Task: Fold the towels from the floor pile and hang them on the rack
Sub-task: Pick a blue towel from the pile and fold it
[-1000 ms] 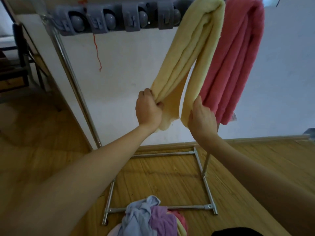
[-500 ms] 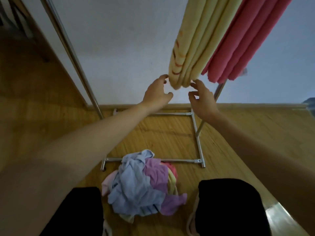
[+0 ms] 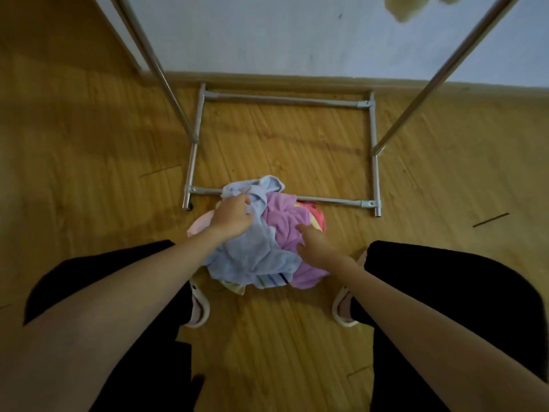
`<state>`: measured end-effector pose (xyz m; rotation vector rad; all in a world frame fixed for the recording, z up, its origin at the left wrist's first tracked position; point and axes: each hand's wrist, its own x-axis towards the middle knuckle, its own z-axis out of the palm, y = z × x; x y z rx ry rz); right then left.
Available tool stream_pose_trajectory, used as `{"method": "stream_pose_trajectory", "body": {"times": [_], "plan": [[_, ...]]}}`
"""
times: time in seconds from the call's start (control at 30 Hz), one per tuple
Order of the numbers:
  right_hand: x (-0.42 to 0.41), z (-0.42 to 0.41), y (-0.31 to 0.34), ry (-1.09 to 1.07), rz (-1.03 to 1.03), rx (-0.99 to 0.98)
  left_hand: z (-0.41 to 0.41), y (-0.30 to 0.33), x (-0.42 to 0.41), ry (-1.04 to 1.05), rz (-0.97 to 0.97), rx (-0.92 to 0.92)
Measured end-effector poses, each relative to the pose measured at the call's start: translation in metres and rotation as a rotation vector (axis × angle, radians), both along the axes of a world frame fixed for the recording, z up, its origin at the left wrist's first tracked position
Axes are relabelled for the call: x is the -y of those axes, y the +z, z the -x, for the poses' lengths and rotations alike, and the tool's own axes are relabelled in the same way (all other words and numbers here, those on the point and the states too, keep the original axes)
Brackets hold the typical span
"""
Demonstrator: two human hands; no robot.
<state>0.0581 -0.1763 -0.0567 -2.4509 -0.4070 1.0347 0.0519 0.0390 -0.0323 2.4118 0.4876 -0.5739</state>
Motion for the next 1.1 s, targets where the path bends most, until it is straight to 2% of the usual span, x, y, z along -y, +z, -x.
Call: {"method": "stream_pose_trajectory", "body": {"times": [0.17, 0.27, 0.4, 0.47, 0.57, 0.67, 0.8, 0.9, 1.0, 1.1], "plan": [[-0.018, 0.037, -0.053, -0.002, 0.024, -0.12, 0.033, -0.062, 0.012, -0.275, 0.027, -0.127], [-0.017, 0.048, -0.075, -0.004, 0.066, -0.106, 0.048, -0.093, 0.025, -0.435, 0.005, -0.175], [-0.015, 0.048, -0.09, -0.043, 0.086, -0.049, 0.056, -0.11, 0.04, -0.586, -0.214, -0.149], [-0.013, 0.047, -0.097, -0.092, 0.091, -0.037, 0.057, -0.113, 0.043, -0.594, -0.329, -0.119], [-0.011, 0.044, -0.108, -0.073, 0.131, 0.014, 0.059, -0.116, 0.042, -0.555, -0.391, -0.103], [-0.009, 0.042, -0.109, -0.07, 0.151, 0.034, 0.063, -0.116, 0.032, -0.461, -0.341, -0.007], [-0.006, 0.041, -0.099, -0.11, 0.047, -0.041, 0.064, -0.1, 0.019, 0.012, -0.227, 0.139], [-0.005, 0.036, -0.074, -0.081, -0.041, -0.057, 0.061, -0.086, 0.007, 0.207, -0.135, 0.137], [-0.006, 0.031, -0.04, 0.005, -0.08, -0.035, 0.06, -0.067, 0.001, 0.264, -0.03, 0.129], [-0.006, 0.027, -0.002, -0.009, -0.179, 0.013, 0.064, -0.041, 0.005, 0.243, 0.051, 0.135]]}}
